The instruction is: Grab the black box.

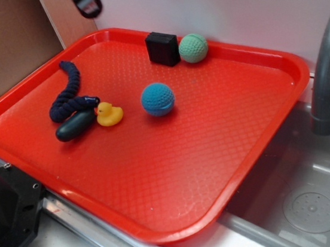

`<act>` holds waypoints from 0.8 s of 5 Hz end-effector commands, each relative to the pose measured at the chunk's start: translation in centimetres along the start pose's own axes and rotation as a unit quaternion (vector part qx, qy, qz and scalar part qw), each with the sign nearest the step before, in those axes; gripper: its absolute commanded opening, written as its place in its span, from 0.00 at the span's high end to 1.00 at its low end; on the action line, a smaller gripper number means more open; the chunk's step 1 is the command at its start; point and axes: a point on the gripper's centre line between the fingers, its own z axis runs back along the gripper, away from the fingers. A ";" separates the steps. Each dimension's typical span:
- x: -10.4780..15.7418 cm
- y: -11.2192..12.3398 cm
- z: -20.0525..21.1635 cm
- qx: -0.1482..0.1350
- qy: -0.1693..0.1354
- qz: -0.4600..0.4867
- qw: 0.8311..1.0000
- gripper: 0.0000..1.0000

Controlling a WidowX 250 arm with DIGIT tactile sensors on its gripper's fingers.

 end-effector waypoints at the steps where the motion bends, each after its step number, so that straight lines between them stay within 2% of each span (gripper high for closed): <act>1: 4.1 0.1 -1.4 0.019 -0.035 -0.066 0.997 0.00; 2: 4.9 0.3 -3.5 0.006 -0.042 -0.087 0.995 0.00; 4: 6.0 -0.3 -8.0 -0.040 -0.037 -0.104 0.993 0.00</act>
